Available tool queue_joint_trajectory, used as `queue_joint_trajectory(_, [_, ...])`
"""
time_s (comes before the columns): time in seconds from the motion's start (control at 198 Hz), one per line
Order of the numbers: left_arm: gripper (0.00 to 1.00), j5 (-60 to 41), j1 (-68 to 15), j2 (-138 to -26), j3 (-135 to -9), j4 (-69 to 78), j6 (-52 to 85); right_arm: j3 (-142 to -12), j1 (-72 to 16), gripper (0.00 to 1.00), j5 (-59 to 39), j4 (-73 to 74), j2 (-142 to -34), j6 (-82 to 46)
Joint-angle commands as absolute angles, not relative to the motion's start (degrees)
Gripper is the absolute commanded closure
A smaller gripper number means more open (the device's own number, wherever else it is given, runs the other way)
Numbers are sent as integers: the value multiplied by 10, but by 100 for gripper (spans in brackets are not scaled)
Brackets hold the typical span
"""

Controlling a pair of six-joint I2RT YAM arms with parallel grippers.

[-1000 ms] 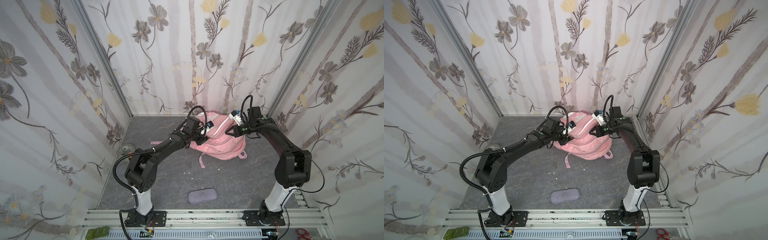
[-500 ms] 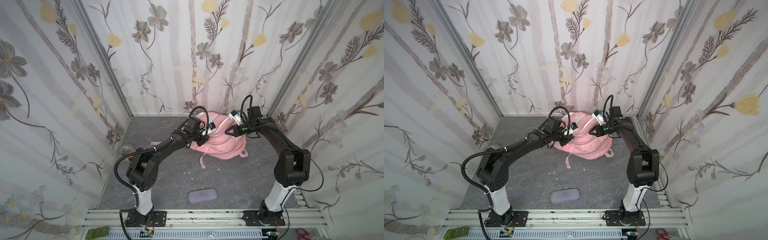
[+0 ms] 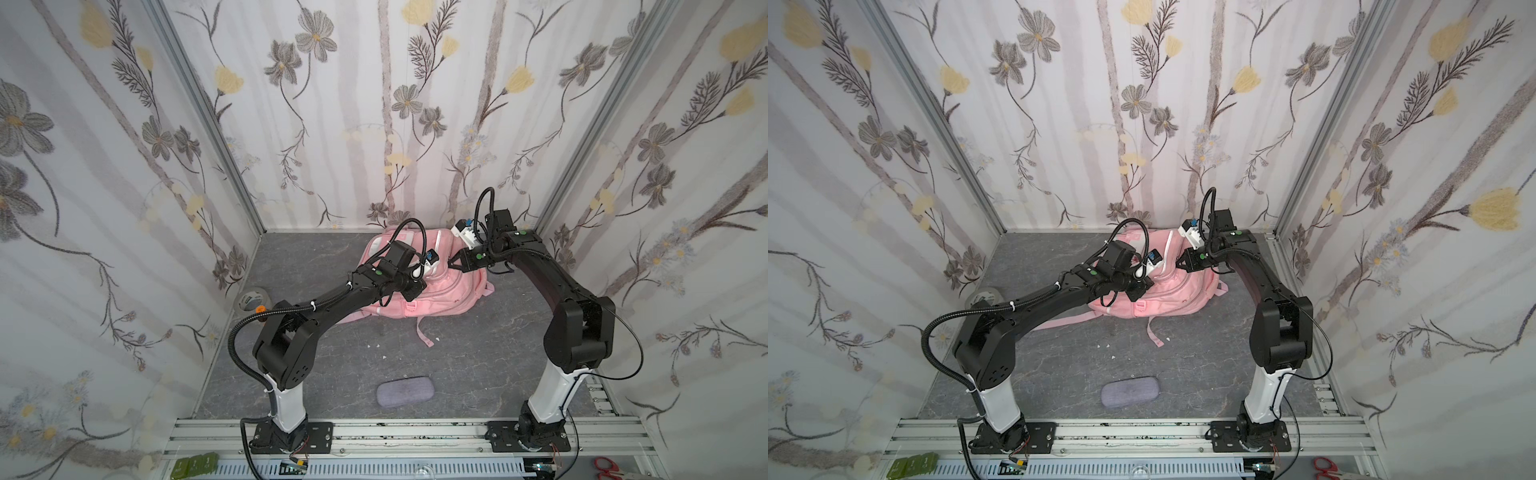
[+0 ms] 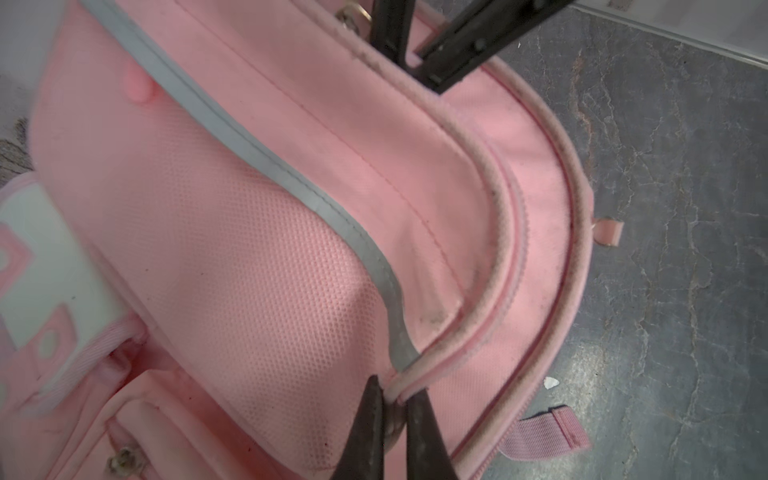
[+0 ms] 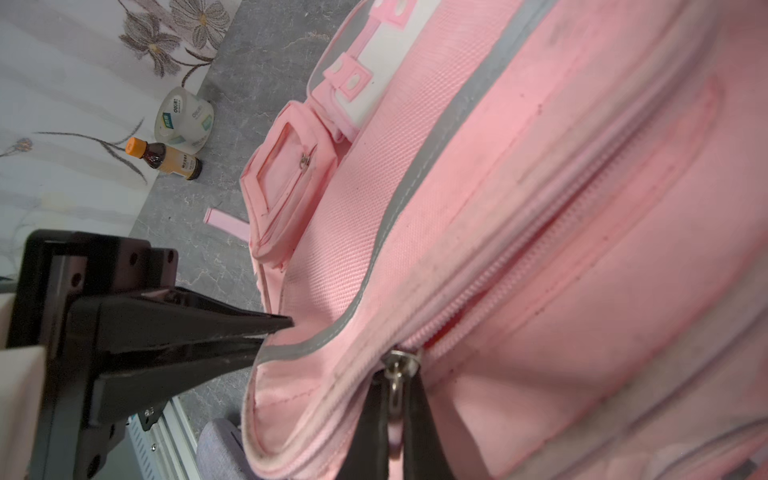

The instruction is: Pack the student bag

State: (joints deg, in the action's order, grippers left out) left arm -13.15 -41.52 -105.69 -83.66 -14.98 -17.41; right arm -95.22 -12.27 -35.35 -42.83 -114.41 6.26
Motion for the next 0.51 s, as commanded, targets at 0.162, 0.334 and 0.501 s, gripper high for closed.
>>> queue_joint_trajectory(0.162, [100,-45,-422,-1032,-824,13,-77,-949,-123,100,-406,-442,-1135,36])
queue_joint_trajectory(0.334, [100,5,-422,-993,-781,68,-46,-961,-104,100,-362,-450,-1140,35])
queue_joint_trajectory(0.501, [100,34,-423,-998,-789,44,-14,-991,-112,100,-364,-476,-1137,45])
